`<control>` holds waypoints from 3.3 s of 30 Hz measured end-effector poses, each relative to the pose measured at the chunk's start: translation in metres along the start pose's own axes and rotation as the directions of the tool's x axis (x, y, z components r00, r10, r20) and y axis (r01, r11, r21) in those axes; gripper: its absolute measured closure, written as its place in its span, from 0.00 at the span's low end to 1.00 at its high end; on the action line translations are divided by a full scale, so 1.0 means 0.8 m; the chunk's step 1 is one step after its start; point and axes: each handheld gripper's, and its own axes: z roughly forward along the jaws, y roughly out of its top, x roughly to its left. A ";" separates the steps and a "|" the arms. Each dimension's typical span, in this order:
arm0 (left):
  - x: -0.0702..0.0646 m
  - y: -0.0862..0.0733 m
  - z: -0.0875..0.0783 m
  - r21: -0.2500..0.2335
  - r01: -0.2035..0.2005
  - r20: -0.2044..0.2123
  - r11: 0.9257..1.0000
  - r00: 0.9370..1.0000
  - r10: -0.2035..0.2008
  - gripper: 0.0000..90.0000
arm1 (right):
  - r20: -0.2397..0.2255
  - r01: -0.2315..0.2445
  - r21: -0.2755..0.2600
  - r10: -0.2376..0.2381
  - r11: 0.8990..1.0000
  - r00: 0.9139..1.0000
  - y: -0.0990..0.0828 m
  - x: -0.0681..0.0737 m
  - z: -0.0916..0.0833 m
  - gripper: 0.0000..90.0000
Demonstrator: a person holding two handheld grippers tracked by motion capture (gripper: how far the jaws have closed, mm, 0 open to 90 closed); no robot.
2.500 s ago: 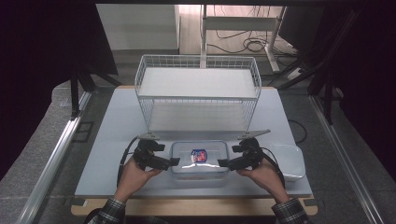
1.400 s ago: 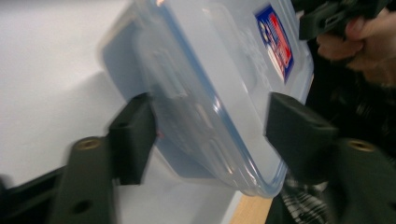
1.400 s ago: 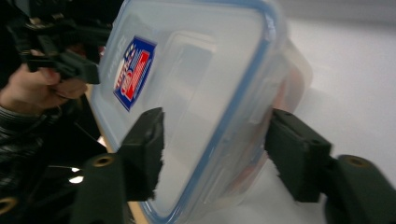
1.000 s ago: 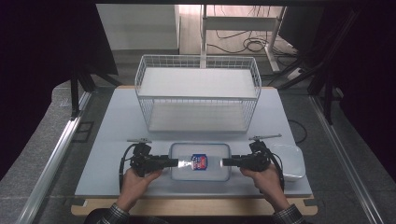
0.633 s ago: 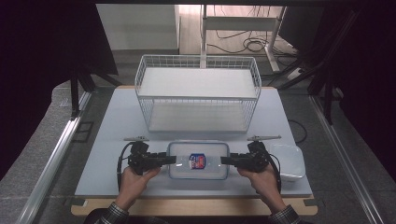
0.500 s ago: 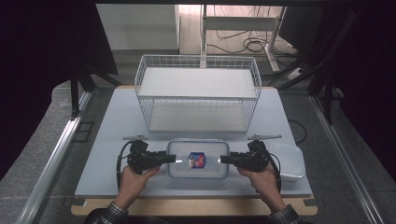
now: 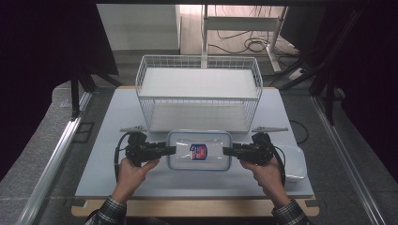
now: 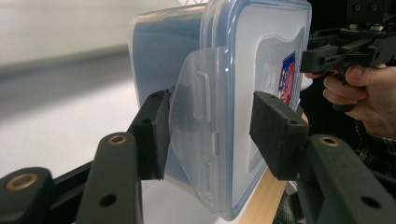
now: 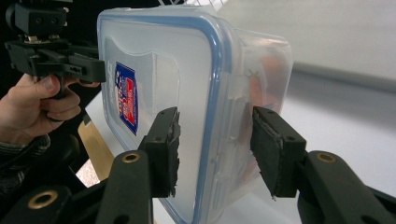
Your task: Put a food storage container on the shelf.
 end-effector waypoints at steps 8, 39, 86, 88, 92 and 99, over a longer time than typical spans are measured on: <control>-0.008 0.031 -0.010 -0.026 -0.029 -0.013 0.999 1.000 0.028 0.55 | -0.002 0.029 -0.029 -0.029 0.999 1.000 0.030 0.006 -0.007 0.59; -0.020 0.159 -0.037 -0.110 -0.078 -0.015 0.991 0.997 0.077 0.55 | 0.028 0.091 -0.125 -0.088 0.988 0.996 0.156 0.022 -0.034 0.59; 0.025 0.242 -0.017 -0.152 -0.081 -0.061 0.985 0.996 0.073 0.48 | 0.058 0.048 -0.148 -0.040 0.988 0.998 0.253 -0.017 -0.005 0.56; 0.023 0.242 -0.014 -0.157 -0.086 -0.079 0.984 0.994 0.074 0.47 | 0.061 0.050 -0.146 -0.042 0.988 0.997 0.252 -0.016 -0.004 0.56; 0.024 0.242 -0.014 -0.158 -0.089 -0.077 0.983 0.994 0.077 0.47 | 0.065 0.053 -0.138 -0.045 0.989 0.997 0.251 -0.016 -0.004 0.55; 0.025 0.240 -0.011 -0.144 -0.074 -0.081 0.987 0.995 0.063 0.46 | 0.127 0.088 -0.101 -0.074 0.991 0.989 0.250 -0.013 0.002 0.54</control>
